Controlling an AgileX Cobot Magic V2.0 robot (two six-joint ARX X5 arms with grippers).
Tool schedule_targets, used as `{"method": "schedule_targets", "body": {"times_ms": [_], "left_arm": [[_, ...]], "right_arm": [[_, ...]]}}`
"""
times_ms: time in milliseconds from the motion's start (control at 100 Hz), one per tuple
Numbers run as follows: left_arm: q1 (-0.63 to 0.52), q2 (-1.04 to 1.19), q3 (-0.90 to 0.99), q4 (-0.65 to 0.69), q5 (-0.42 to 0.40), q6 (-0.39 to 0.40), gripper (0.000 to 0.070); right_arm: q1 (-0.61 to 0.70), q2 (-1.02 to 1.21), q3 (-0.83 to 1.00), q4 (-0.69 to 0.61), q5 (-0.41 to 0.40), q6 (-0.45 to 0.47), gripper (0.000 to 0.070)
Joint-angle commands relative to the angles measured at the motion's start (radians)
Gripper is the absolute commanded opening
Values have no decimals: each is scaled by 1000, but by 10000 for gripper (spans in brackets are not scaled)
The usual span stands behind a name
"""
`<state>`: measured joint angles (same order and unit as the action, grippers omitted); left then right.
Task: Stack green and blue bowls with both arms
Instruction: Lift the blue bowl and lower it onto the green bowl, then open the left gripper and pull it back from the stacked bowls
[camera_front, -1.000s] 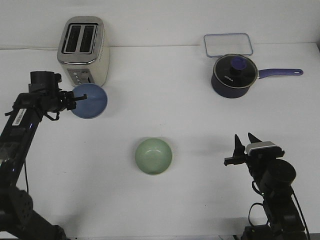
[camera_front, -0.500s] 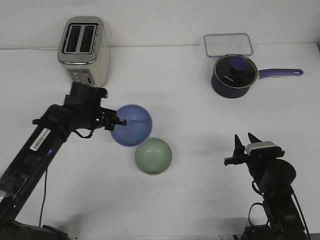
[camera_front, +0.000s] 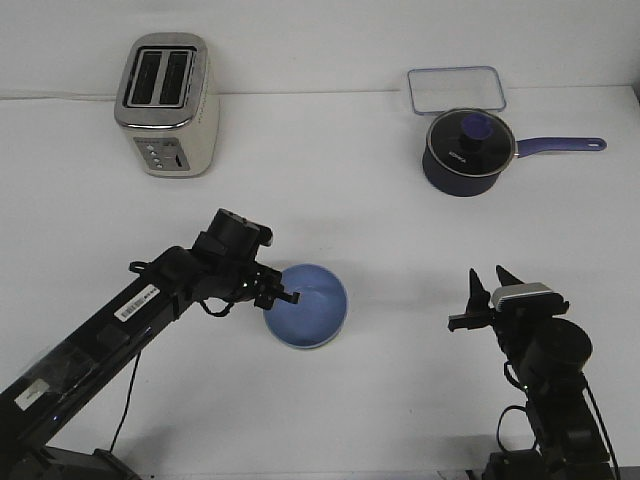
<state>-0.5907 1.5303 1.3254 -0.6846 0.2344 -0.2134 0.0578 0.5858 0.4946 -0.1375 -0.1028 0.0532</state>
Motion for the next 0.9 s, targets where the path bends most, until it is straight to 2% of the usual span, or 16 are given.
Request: {"method": "schedule_targets", "body": {"times_ms": [0,180,390,550,630,770,830,890], "left_arm": [[-6,29,4,6,2,-16,12],[-6,50,3,51,2,-16,23],[-6,72,3,51,2,-20,139],[-6,74,3,51,2,-21,149],[-6,74,3,51,2,-25,251],[-1,70,3,51,-20,-27,530],[9,62,3,50,-51,-26,602],[21,43,3,49,-87,-19,637]], "right_arm": [[1,4,9,11,-1,6,297],[1,4,9,11,-1,6,297],[1,4,9,11,-1,6,297],[1,4,9,11,-1,6,297],[1,4,9,11,-1,6,297],[1,4,9,11,-1,6,297],[1,4,9,11,-1,6,297],[1,4,9,11,-1,6,297]]}}
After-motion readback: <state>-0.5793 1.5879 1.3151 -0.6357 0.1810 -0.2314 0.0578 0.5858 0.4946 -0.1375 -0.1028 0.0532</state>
